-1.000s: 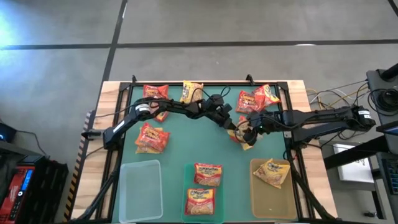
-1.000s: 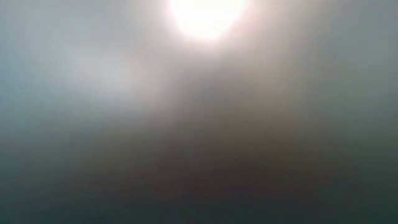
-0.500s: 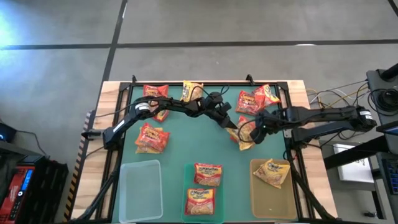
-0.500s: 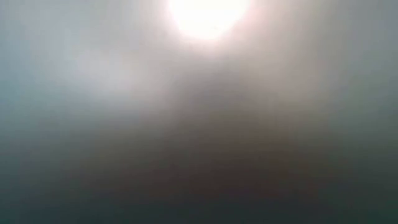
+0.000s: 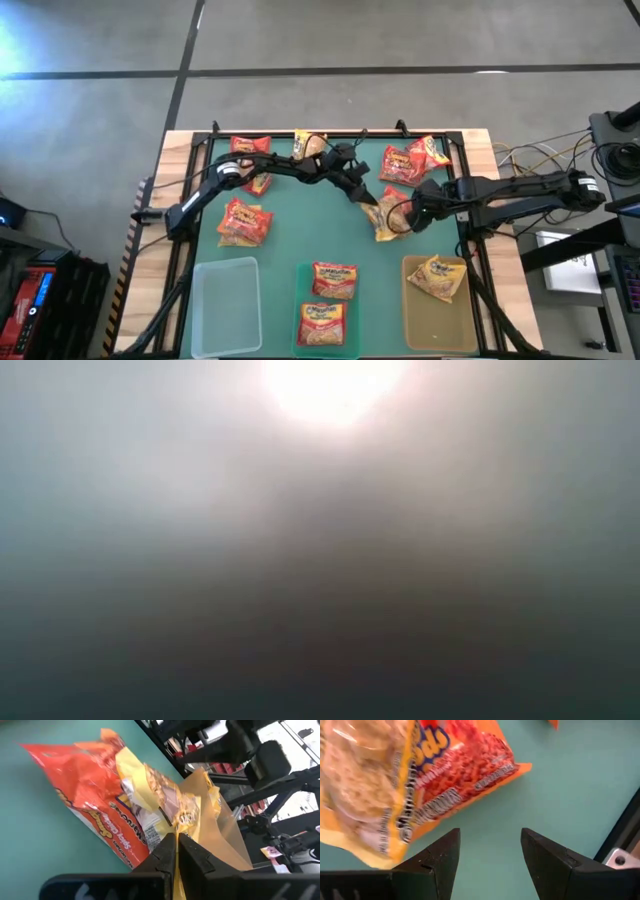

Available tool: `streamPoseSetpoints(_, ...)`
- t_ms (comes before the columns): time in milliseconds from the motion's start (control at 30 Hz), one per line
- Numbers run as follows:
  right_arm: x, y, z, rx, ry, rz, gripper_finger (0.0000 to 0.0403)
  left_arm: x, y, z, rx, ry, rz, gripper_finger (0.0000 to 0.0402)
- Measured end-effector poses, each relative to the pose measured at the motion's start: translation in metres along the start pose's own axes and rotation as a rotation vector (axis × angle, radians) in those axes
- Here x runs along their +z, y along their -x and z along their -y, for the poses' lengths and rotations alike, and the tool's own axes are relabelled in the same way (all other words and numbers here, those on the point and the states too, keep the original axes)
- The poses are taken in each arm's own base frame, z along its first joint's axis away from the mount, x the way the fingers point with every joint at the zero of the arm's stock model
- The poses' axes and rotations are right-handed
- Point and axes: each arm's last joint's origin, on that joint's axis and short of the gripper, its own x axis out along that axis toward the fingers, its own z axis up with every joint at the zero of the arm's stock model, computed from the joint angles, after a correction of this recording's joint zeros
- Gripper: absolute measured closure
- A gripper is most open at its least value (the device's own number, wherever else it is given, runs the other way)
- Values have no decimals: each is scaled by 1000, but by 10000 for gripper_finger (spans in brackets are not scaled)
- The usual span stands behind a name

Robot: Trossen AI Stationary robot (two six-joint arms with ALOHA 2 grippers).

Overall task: Sort Maruchan noodles
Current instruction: Put the yellow noodle pack into the orange bin

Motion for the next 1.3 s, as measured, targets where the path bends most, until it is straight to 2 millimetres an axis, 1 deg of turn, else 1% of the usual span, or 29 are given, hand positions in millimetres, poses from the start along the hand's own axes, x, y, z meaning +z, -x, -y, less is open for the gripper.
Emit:
streamPoseSetpoints(100,-1,-2,1,5,-40,-14,204,2,4,-3,9,-5,11,401)
streamPoseSetpoints(233,1,-2,-5,96,-73,-38,204,2,4,-4,10,-22,10,401)
streamPoseSetpoints(400,9,-5,-13,178,-77,22,204,2,4,-3,10,-29,9,401)
streamPoseSetpoints(467,12,-7,-12,177,-90,32,204,2,4,-3,9,-29,9,401)
streamPoseSetpoints(600,15,-10,-5,114,-148,55,209,1,4,-3,11,-28,9,401)
streamPoseSetpoints(767,23,-11,-2,127,-110,85,226,1,4,-3,12,-31,9,401)
streamPoseSetpoints(900,33,-12,2,157,-72,101,231,1,4,-4,13,-33,11,401)
streamPoseSetpoints(1000,39,-22,7,229,-65,103,231,2,4,-3,12,-35,13,401)
streamPoseSetpoints(1167,44,-46,10,479,-85,127,232,2,4,-3,12,-39,14,401)
streamPoseSetpoints(1300,44,-57,14,572,-92,146,232,2,4,-3,14,-47,16,401)
